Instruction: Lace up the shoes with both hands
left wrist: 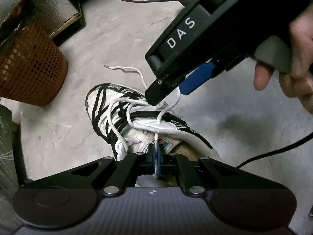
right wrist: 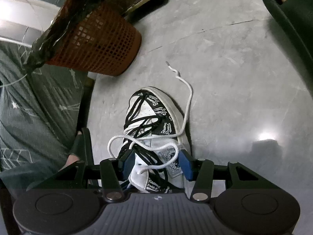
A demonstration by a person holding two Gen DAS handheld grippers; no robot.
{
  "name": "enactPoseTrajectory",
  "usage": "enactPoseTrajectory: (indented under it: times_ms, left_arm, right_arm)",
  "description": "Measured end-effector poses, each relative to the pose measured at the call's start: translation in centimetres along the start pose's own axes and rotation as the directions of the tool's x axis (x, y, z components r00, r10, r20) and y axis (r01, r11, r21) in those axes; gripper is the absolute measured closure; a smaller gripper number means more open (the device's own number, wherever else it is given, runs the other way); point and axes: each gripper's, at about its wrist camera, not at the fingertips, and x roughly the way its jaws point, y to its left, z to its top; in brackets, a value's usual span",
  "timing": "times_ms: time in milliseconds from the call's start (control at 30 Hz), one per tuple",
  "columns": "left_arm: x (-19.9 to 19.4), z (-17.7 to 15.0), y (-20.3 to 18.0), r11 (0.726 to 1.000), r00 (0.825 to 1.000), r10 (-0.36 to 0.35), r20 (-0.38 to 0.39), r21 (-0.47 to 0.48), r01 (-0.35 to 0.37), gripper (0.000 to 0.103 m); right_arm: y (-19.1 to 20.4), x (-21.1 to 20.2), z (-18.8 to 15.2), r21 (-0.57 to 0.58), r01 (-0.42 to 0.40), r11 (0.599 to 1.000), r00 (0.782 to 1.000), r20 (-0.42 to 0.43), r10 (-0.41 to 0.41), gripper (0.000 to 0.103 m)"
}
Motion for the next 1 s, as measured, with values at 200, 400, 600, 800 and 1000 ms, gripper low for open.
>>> enactPoseTrajectory:
  times_ms: [200,400,600,800,1000]
  left_arm:
    - [-0.1,-0.3,0.2,1.000,1.000,-0.003,-0.006,-0.007,0.003,0.101]
    - [0.2,-0.3,0.5,1.000,1.000,-0.010,-0.009,-0.022,0.010,0.100]
    - [0.1,-0.4,0.7,0.999,1.000,-0.024,-0.001,-0.027,0.024,0.100]
    - [-0.1,-0.6,0.5,1.000,1.000,-0.022,0.001,-0.010,0.022,0.100]
    - [0.0,-0.5,0.5,1.000,1.000,0.009,-0.010,0.008,-0.009,0.100]
  right_arm:
    - [1.5,0.5,-0.7,-0.109,0.003,0.994,0.998,-0.065,-0.010,0.049]
    - [2.7,1.1,-1.5,-0.193,0.003,0.981,0.992,-0.125,-0.028,0.049]
    - [2.9,1.9,-2.0,-0.191,0.014,0.981,0.988,-0.147,-0.043,0.049]
    - [2.7,2.1,-2.2,-0.208,0.017,0.978,0.990,-0.131,-0.045,0.046]
    - [4.8,1.9,-2.5,-0.387,0.090,0.918,0.985,-0.100,-0.138,0.046]
